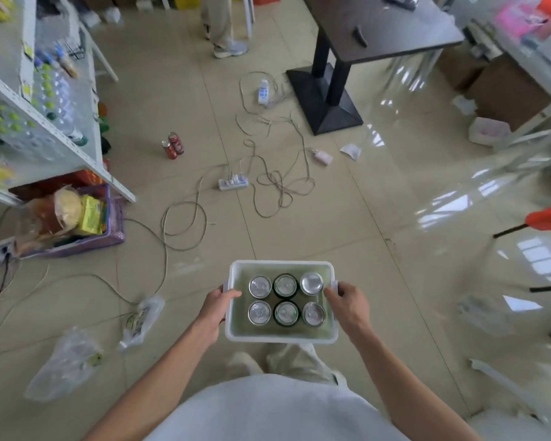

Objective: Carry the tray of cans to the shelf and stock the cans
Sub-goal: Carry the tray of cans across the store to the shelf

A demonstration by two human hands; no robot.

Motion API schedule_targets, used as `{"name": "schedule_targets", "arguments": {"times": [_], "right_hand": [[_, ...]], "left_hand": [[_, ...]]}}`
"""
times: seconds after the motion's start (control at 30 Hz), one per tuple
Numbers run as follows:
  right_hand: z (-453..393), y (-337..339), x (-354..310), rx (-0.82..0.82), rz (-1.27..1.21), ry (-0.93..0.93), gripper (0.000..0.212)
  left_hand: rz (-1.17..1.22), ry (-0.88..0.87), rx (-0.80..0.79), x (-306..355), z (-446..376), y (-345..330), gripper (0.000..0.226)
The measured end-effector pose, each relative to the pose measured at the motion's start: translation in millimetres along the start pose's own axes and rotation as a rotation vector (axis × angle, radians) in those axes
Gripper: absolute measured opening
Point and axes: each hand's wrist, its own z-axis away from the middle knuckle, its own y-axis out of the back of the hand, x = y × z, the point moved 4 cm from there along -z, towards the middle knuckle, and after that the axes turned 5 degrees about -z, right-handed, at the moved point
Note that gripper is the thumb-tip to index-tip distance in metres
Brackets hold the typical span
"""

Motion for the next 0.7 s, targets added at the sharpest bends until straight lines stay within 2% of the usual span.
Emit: {"name": "schedule_targets", "arguments": {"times": [0.13,0.27,0.57,0.63,0.7], "right_hand": [[-79.8,9.7,-60.3,-0.012,0.034,0.034,0.044],[-157.9,11.2,-113.7,-0.02,0.057,0.039,0.043],[-319.8,19.2,-214.6,-0.004,0.118,-0.066,0.031],[-357.7,24.6,-239.0,-0.012,0.144,-0.076,0.03],[-399.7,32.9,-266.6,-0.006,0.146,-0.059,0.031]], "left_hand": [[0.008,0.006,0.036,69.4,-42.8,7.0,0.007],[0.017,0.019,0.029,138.1,-94.6,14.5,0.012],[-0.022,0.004,0.027,314.4,-213.8,19.7,0.015],[-0.057,-0.025,0.074,349.3,-236.8,18.7,0.014],[-0.194,-0.132,0.222,390.4,-263.3,18.2,0.026]]}}
